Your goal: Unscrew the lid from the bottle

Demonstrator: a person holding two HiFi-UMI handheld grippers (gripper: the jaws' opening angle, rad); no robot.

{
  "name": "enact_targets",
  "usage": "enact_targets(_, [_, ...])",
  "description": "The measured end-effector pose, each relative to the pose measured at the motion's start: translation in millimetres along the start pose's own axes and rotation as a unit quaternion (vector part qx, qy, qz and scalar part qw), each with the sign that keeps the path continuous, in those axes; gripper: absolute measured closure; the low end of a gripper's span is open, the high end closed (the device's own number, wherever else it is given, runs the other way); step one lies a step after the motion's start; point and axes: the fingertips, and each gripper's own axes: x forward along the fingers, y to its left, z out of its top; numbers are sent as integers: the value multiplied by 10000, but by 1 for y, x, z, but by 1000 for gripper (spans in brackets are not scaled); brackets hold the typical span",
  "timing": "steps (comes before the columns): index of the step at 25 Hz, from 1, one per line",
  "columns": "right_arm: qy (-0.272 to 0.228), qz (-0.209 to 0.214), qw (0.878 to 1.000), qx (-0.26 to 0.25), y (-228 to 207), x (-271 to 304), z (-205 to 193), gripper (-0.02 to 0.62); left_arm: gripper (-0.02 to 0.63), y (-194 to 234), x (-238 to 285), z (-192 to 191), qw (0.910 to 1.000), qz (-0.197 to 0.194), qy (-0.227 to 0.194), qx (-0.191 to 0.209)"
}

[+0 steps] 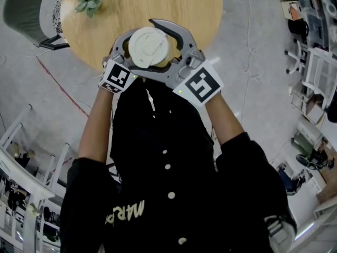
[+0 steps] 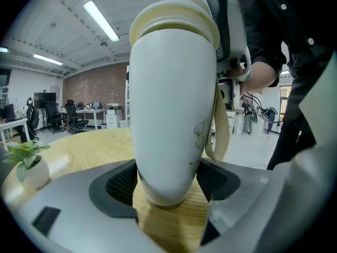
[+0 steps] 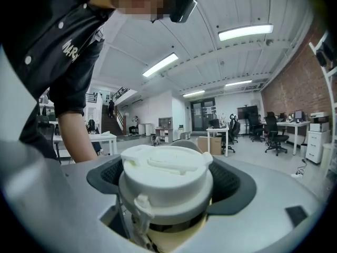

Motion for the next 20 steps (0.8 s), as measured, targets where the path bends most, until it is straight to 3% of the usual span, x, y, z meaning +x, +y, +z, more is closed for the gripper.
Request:
enact_targets(6, [126, -183, 9991, 360, -8, -12, 14, 115, 258, 0, 0, 0, 10000, 55, 35, 38])
enact_targets(20, [-134, -716, 9942, 791, -20, -57, 110, 115, 256, 1, -58, 42, 9996, 252, -18, 92])
